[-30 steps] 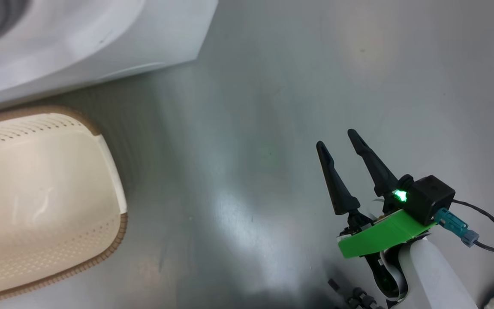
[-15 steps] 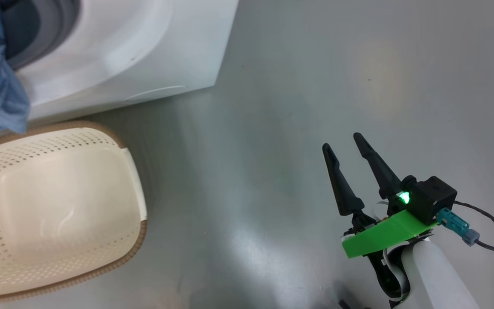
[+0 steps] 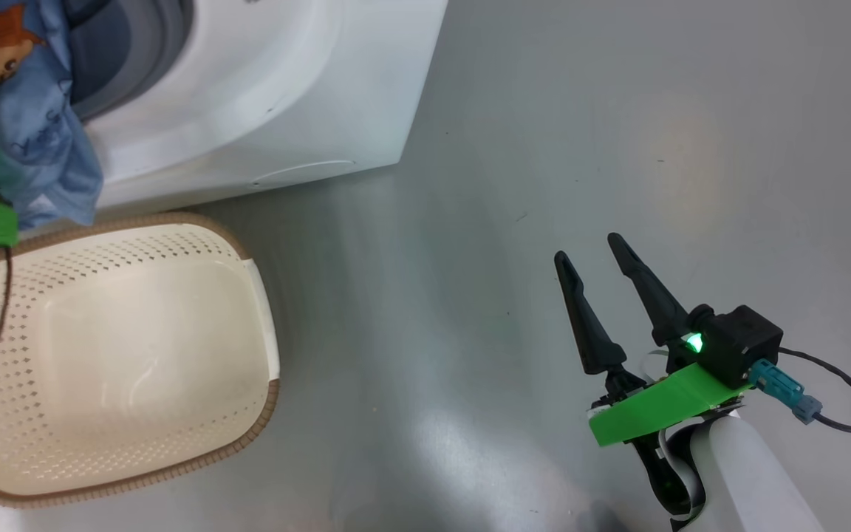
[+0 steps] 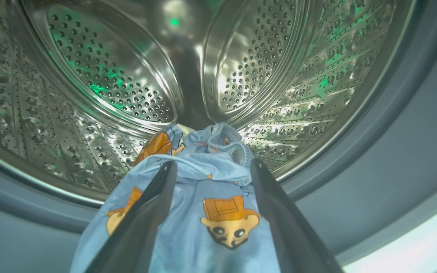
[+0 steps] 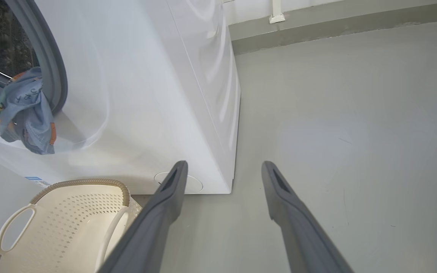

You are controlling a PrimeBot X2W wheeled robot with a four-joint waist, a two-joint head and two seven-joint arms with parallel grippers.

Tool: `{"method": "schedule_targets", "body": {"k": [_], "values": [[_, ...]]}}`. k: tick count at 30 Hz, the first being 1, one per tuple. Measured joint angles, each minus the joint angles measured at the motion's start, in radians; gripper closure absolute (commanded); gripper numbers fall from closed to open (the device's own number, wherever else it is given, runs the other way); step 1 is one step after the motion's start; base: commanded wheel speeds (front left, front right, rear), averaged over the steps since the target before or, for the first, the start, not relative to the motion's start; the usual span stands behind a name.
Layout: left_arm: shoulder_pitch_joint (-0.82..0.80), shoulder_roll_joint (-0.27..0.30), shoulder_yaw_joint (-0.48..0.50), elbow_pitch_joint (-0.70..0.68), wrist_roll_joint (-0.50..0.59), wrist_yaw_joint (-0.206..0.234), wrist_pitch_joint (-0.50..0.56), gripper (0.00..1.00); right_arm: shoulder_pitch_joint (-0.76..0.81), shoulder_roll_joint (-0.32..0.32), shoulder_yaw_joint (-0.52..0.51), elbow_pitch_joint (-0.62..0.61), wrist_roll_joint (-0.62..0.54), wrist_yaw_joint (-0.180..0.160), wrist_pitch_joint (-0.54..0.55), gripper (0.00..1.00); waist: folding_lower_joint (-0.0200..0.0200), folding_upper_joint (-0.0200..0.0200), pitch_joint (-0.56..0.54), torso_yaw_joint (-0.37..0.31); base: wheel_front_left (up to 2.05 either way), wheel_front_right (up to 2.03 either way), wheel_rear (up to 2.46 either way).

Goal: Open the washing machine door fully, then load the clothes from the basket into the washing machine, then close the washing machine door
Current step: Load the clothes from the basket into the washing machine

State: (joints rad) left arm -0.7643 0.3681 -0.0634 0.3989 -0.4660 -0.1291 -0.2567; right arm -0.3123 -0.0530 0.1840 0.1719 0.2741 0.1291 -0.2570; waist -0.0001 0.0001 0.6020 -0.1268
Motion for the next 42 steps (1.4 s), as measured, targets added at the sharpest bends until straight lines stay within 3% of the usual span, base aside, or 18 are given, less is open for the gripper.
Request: {"method": "schedule_targets", "body": {"k": [17,29,42], "values": [[0.285,-0.117,0.169,-0.229,0.088,0.000,0.000,0.00,0.002,-0.003,-0.001,0.011,-0.002,0.000,0.000,0.00,0.0001,0.0000,-0.015,0.027,0.00,0.00,0.00],[0.474,-0.204,0.260,-0.266,0.121,0.000,0.000,0.00,0.001,-0.003,0.004,0.018,-0.026,0.000,0.000,0.00,0.0001,0.0000,-0.019,0.031,0.00,0.00,0.00],[0.591,-0.227,0.283,-0.265,0.139,0.000,0.000,0.00,0.001,-0.003,0.004,0.024,-0.026,0.000,0.000,0.00,0.0000,0.0000,-0.030,0.046,0.00,0.00,0.00]]}}
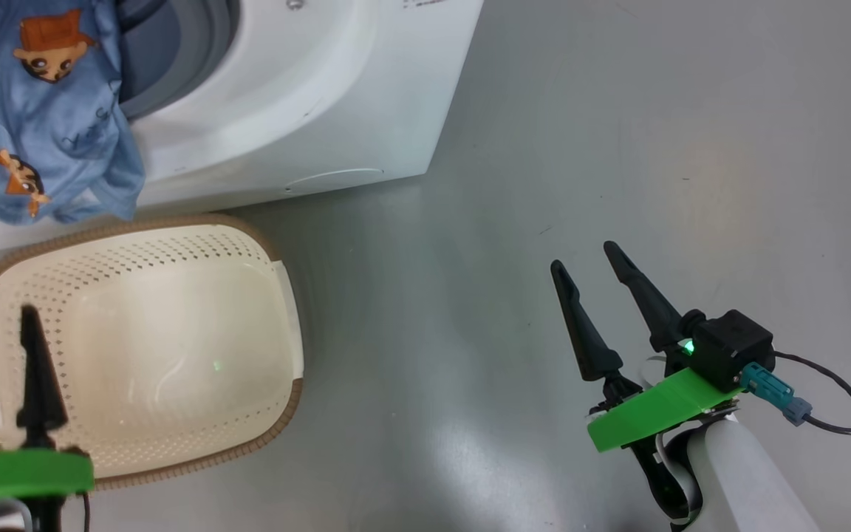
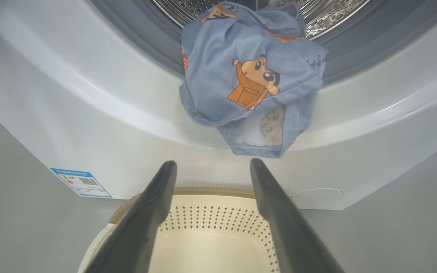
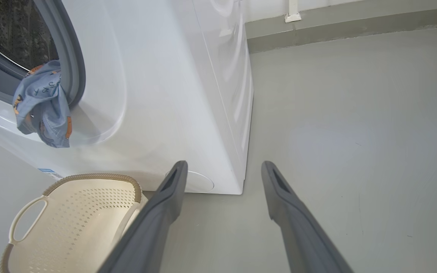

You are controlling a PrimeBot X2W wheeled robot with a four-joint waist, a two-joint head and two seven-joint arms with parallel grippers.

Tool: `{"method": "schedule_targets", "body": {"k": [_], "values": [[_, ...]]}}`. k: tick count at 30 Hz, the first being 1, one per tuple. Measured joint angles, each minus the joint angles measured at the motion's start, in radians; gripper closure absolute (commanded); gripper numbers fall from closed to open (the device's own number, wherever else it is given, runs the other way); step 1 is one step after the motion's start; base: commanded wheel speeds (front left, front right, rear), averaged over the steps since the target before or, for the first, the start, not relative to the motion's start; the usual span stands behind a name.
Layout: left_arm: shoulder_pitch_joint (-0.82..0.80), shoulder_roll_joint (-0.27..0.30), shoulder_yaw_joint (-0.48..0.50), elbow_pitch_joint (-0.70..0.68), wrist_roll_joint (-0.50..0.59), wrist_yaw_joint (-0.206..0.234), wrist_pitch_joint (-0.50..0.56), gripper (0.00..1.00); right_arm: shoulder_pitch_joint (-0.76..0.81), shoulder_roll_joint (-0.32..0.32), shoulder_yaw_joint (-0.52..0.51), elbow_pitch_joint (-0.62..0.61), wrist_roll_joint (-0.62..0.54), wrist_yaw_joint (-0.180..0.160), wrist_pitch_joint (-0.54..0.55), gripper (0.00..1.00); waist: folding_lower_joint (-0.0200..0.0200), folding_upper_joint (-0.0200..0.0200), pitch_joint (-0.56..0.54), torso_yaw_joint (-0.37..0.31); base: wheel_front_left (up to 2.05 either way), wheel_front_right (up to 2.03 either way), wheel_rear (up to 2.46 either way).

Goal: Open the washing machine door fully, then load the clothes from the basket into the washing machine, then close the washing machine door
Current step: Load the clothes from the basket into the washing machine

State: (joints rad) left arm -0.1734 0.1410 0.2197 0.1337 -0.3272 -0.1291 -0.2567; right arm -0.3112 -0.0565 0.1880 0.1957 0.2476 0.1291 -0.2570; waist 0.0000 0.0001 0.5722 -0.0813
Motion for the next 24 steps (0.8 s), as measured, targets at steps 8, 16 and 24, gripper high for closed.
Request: {"method": "schedule_targets", "body": {"k": [8,16,24], "values": [[0.081,-0.009,-0.002,0.004,0.007,0.000,0.000,0.00,0.000,0.000,-0.001,0.006,0.000,0.000,0.000,0.00,0.0000,0.0000,-0.004,0.003,0.00,0.00,0.00],[0.093,-0.030,-0.002,0.005,0.007,0.000,0.000,0.00,0.000,0.000,0.000,0.008,0.000,0.000,0.000,0.00,0.0000,0.0000,-0.003,0.004,0.00,0.00,0.00],[0.092,-0.030,-0.002,0.011,0.007,0.000,0.000,0.00,0.000,0.000,0.000,0.008,0.000,0.000,0.000,0.00,0.0000,0.0000,-0.002,-0.004,0.00,0.00,0.00]]}}
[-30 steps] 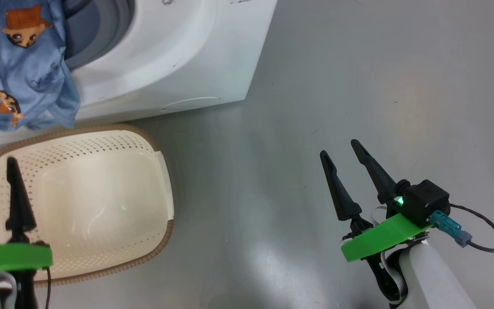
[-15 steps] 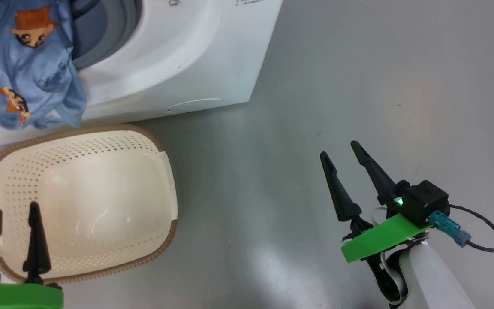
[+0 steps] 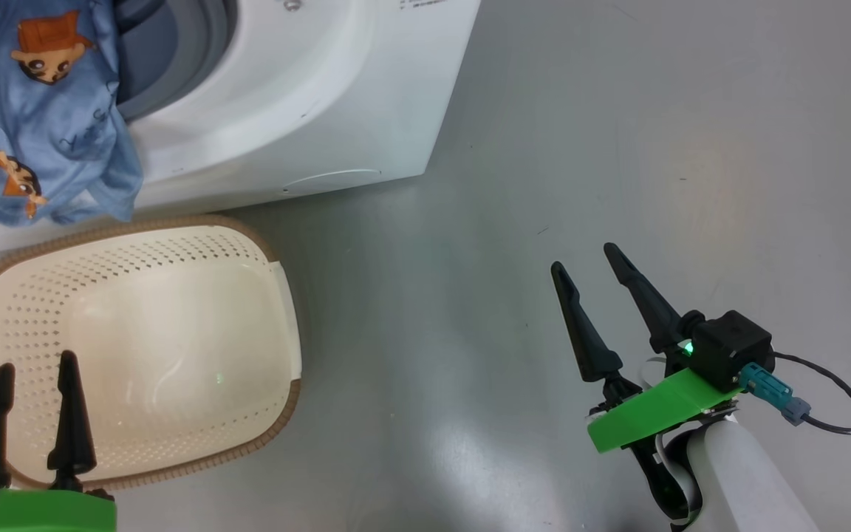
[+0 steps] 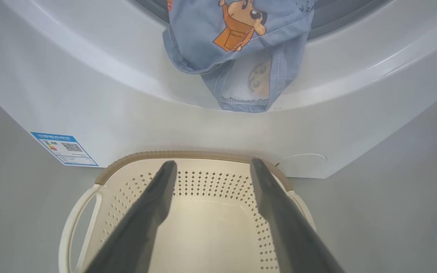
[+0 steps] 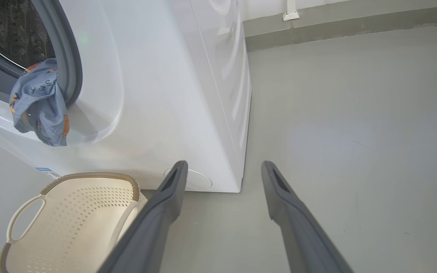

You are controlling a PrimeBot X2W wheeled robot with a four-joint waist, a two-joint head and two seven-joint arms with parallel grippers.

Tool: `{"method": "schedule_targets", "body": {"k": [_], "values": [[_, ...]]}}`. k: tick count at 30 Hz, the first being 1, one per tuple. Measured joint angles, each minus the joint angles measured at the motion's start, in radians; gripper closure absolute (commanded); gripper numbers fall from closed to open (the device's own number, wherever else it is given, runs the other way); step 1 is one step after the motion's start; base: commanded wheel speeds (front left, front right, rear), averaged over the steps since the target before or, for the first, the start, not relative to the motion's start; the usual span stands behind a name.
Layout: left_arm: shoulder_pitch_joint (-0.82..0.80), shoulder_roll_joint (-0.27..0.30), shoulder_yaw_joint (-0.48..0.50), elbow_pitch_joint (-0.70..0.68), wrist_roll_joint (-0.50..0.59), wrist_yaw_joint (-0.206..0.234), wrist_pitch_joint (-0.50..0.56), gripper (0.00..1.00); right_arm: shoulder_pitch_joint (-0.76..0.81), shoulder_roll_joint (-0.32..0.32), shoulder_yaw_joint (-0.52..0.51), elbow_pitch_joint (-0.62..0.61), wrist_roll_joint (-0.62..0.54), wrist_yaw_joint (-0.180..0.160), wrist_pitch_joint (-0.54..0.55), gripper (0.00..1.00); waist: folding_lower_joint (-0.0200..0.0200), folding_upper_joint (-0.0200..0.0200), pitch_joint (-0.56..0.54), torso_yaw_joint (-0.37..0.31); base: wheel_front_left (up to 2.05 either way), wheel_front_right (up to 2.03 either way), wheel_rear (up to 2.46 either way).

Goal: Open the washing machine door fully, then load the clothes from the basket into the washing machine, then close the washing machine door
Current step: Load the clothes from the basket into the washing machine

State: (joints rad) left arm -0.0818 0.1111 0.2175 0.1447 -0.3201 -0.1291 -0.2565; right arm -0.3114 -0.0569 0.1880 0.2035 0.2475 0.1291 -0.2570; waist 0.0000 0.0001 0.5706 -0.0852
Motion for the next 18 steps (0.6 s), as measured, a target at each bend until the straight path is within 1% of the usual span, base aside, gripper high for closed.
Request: {"method": "schedule_targets", "body": {"k": [5,12,18], "values": [[-0.025,0.006,-0.002,0.001,-0.010,0.000,0.000,0.00,0.000,0.000,0.001,0.000,0.000,0.000,0.000,0.00,0.0000,0.0000,0.002,-0.003,0.00,0.00,0.00],[-0.121,0.075,-0.017,0.003,-0.030,0.000,0.000,0.00,0.000,0.000,0.006,0.000,0.001,0.000,0.000,0.00,0.0000,0.0000,0.003,-0.013,0.00,0.00,0.00],[-0.229,0.117,-0.052,0.035,-0.078,0.000,0.003,0.00,0.000,0.000,0.005,0.001,0.001,0.000,0.000,0.00,0.0000,0.0000,0.001,-0.016,0.00,0.00,0.00]]}}
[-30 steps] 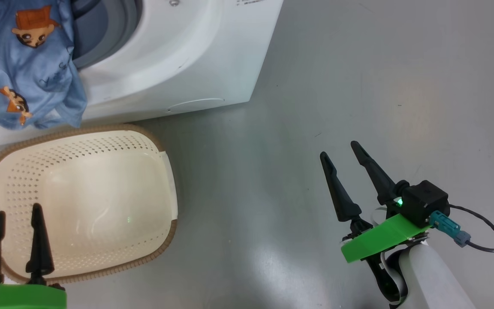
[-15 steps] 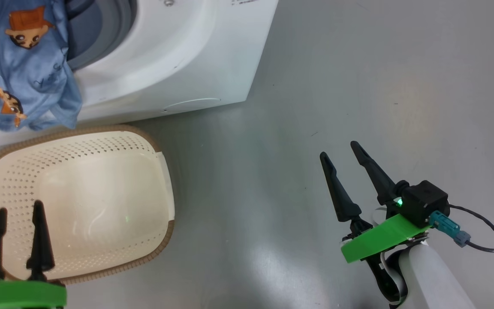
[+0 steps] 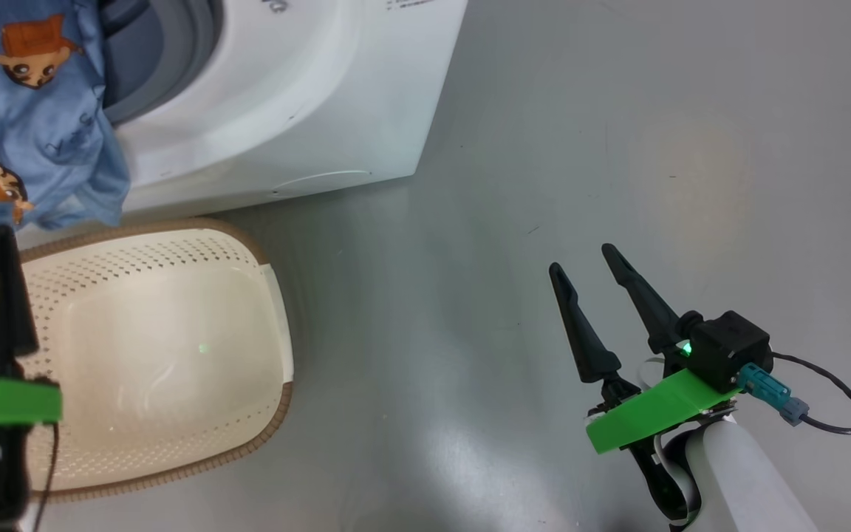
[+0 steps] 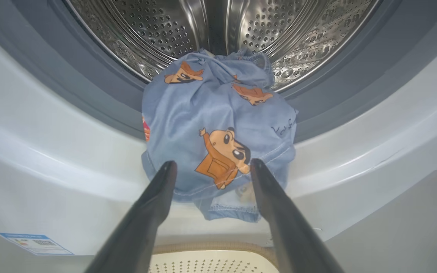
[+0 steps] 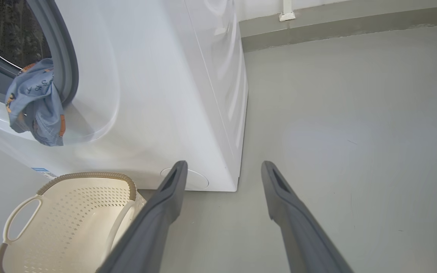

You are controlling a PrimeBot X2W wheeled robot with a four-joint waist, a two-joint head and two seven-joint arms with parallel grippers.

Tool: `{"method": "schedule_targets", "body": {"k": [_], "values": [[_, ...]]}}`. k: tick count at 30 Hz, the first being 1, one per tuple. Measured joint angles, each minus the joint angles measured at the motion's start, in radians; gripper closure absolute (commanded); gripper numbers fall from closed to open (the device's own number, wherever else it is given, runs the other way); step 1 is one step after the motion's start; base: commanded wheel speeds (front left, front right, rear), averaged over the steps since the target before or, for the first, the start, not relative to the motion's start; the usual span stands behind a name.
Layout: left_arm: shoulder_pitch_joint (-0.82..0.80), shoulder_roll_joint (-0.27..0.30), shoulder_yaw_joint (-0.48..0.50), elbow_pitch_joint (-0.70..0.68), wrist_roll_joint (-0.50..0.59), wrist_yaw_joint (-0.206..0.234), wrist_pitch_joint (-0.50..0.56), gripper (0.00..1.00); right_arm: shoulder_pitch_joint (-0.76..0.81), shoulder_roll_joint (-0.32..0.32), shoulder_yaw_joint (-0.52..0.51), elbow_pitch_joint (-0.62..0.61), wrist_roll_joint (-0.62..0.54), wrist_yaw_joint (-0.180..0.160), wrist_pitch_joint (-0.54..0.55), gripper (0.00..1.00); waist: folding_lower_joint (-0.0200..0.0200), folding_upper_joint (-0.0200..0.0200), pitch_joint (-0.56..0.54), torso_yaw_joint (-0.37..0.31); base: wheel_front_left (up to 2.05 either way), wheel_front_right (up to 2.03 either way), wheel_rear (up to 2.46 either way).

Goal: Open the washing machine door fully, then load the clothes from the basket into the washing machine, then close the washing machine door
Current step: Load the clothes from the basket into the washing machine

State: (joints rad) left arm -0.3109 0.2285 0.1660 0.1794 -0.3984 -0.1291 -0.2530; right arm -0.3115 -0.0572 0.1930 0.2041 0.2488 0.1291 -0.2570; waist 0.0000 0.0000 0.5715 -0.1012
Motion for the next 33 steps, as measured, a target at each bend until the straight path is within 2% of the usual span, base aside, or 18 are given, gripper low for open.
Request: {"method": "schedule_targets", "body": {"k": [7,15,28,30,31,32,33], "values": [[-0.098,0.043,-0.054,0.066,-0.041,0.000,0.075,0.00,0.000,0.000,0.000,0.001,0.008,0.000,0.000,0.00,0.0001,0.0000,0.001,-0.009,0.00,0.00,0.00],[-0.192,0.040,-0.097,0.170,-0.077,0.000,0.191,0.00,0.001,0.000,0.006,0.006,0.011,0.000,0.000,0.00,0.0001,0.0000,0.003,-0.025,0.00,0.00,0.00],[-0.326,0.047,-0.103,0.293,-0.188,0.000,0.288,0.00,0.002,0.000,0.015,0.016,0.037,0.000,0.000,0.00,0.0001,0.0000,0.022,-0.049,0.00,0.00,0.00],[-0.341,0.059,-0.132,0.293,-0.204,0.000,0.288,0.00,0.002,0.000,0.015,0.015,0.042,0.000,0.000,0.00,0.0001,0.0000,0.027,-0.052,0.00,0.00,0.00],[-0.343,0.066,-0.144,0.293,-0.206,0.000,0.281,0.07,0.002,0.000,0.015,0.015,0.044,0.000,0.000,0.00,0.0001,0.0000,0.029,-0.053,0.00,0.00,0.00],[-0.343,0.077,-0.158,0.295,-0.206,0.000,0.269,0.57,0.002,0.000,0.015,0.015,0.044,0.000,0.000,0.00,0.0001,0.0000,0.029,-0.054,0.00,0.00,0.00],[-0.343,0.083,-0.168,0.298,-0.206,0.000,0.260,1.00,0.002,0.001,0.015,0.015,0.044,0.000,0.000,0.00,0.0001,0.0000,0.029,-0.055,0.00,0.00,0.00]]}}
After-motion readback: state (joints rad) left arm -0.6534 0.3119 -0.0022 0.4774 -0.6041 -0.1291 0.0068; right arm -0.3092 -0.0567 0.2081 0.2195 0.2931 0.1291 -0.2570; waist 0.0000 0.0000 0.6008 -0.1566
